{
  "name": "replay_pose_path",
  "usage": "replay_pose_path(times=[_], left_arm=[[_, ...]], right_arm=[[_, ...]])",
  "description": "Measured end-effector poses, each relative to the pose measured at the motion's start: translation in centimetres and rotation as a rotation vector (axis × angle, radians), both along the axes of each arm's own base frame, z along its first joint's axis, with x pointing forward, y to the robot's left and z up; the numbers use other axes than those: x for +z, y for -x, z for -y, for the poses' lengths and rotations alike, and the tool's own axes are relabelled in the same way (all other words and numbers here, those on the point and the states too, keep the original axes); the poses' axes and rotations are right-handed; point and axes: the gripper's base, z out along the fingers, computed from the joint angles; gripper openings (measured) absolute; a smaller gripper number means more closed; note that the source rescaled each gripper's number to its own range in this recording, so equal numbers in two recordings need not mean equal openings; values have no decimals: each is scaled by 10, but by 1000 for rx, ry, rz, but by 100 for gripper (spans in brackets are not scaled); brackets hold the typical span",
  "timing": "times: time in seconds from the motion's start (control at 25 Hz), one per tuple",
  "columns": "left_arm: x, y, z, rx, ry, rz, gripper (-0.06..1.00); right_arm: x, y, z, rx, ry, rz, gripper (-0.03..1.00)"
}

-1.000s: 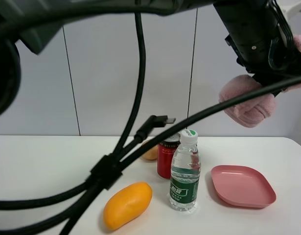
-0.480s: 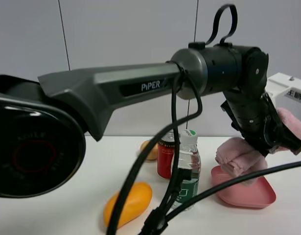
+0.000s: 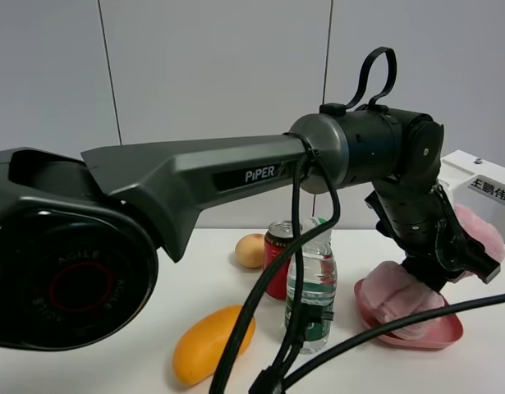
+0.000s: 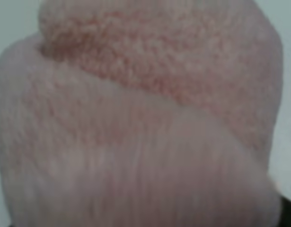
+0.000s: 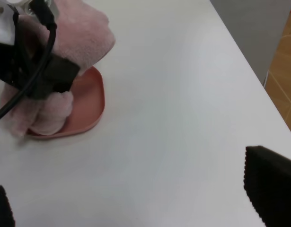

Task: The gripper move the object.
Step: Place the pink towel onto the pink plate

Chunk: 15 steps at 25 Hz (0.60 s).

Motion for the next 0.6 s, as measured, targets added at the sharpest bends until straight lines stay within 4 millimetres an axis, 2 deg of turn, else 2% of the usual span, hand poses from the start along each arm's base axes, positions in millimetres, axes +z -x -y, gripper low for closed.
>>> replay_pose_path(times=[0.16, 0.32, 0.44, 0.48, 0.6], left_arm=[[0, 1, 0, 1, 2, -13, 44], [1, 1, 0, 1, 0, -13, 44], [9, 1, -3, 2, -14, 5, 48], [13, 0, -3, 2, -15, 15, 51], [28, -1, -6, 4, -18, 55, 72]], right_arm=[[0, 0, 0, 0, 0, 0, 100], [0, 0, 0, 0, 0, 0, 100], [0, 0, 0, 0, 0, 0, 100], [0, 0, 0, 0, 0, 0, 100], [0, 0, 0, 0, 0, 0, 100]])
